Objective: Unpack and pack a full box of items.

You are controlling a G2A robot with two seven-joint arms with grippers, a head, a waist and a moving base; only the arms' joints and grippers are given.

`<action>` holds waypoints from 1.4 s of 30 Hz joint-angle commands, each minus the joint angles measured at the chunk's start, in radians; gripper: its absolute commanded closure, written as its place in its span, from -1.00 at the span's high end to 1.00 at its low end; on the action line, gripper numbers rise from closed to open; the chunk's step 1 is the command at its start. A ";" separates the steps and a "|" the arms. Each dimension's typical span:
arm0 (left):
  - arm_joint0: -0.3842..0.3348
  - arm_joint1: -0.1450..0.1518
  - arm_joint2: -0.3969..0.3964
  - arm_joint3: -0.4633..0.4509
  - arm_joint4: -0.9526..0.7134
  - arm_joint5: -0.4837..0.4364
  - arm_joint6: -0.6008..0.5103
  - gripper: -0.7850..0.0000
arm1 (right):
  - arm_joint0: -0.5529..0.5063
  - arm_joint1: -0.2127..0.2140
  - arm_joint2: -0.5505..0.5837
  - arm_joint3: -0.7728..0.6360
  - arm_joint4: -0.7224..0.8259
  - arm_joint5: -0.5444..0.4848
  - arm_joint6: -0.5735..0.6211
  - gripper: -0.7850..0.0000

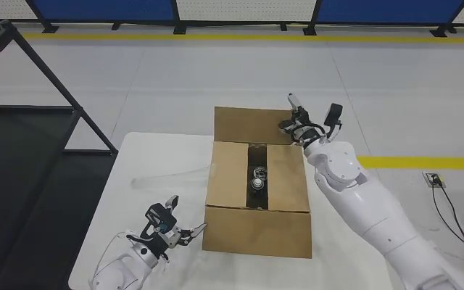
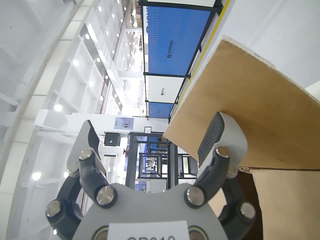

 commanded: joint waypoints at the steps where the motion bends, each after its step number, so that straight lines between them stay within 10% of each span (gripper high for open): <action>1: 0.000 0.000 0.000 0.000 0.000 0.000 0.000 1.00 | 0.041 -0.020 -0.014 0.061 0.002 0.055 0.031 1.00; 19: 0.000 0.000 0.000 0.000 0.000 0.000 0.000 1.00 | 0.215 -0.231 -0.125 0.463 -0.014 0.193 0.207 1.00; 42: 0.000 0.000 0.000 0.000 0.000 0.000 0.000 1.00 | 0.265 -0.358 -0.095 0.681 -0.073 0.188 0.207 1.00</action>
